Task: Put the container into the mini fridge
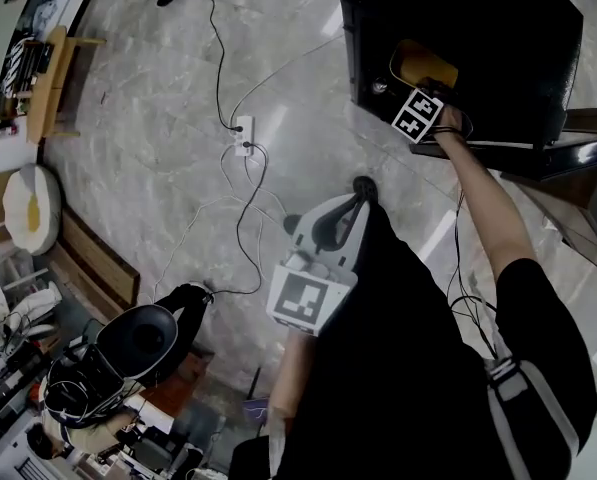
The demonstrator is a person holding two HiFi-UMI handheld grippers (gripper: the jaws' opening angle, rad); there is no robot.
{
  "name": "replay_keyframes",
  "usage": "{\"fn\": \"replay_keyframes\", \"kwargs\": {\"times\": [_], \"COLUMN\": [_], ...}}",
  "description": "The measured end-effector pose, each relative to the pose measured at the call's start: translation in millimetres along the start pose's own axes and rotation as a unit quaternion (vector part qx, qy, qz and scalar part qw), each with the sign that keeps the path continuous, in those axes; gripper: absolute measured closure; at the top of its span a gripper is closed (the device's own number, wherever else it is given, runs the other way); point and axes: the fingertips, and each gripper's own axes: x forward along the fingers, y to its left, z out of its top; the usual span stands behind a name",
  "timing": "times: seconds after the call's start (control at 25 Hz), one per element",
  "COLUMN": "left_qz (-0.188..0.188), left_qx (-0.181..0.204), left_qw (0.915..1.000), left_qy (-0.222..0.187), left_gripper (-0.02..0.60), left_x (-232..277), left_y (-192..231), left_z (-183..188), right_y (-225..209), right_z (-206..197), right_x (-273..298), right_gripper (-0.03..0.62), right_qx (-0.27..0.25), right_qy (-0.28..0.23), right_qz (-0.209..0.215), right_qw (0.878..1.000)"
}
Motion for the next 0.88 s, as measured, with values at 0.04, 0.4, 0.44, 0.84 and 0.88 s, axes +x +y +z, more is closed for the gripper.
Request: {"fn": "replay_keyframes", "kwargs": {"times": [0.04, 0.4, 0.44, 0.84, 0.88], "left_qz": [-0.001, 0.006, 0.006, 0.013, 0.014], "left_qx": [0.0, -0.01, -0.012, -0.021, -0.022], "left_qw": [1.0, 0.9999, 0.9999, 0.9997, 0.9996], "left_qy": [0.003, 0.0, 0.001, 0.009, 0.011], "left_gripper": [0.538, 0.538, 0.538, 0.538, 0.538], "left_x": [-0.1, -1.7, -1.2, -2.2, -3.5], "left_y": [-1.7, 13.6, 15.4, 13.2, 14.1], "left_z": [-3.3, -3.2, -3.7, -11.0, -12.0], "right_y": [-2.8, -38.4, -40.8, -53.7, -53.1], "right_z": [-1.7, 5.1, 5.0, -5.7, -4.8], "right_x": [3.3, 25.3, 28.2, 40.3, 41.7], "right_gripper": [0.559, 0.553, 0.553, 0.546, 0.545], "right_qx": [-0.001, 0.015, 0.017, 0.006, 0.003], "right_qy": [0.002, 0.025, 0.028, 0.048, 0.049], "right_qz": [-0.006, -0.045, -0.049, -0.074, -0.074], "right_qw": [1.0, 0.999, 0.998, 0.996, 0.996]}}
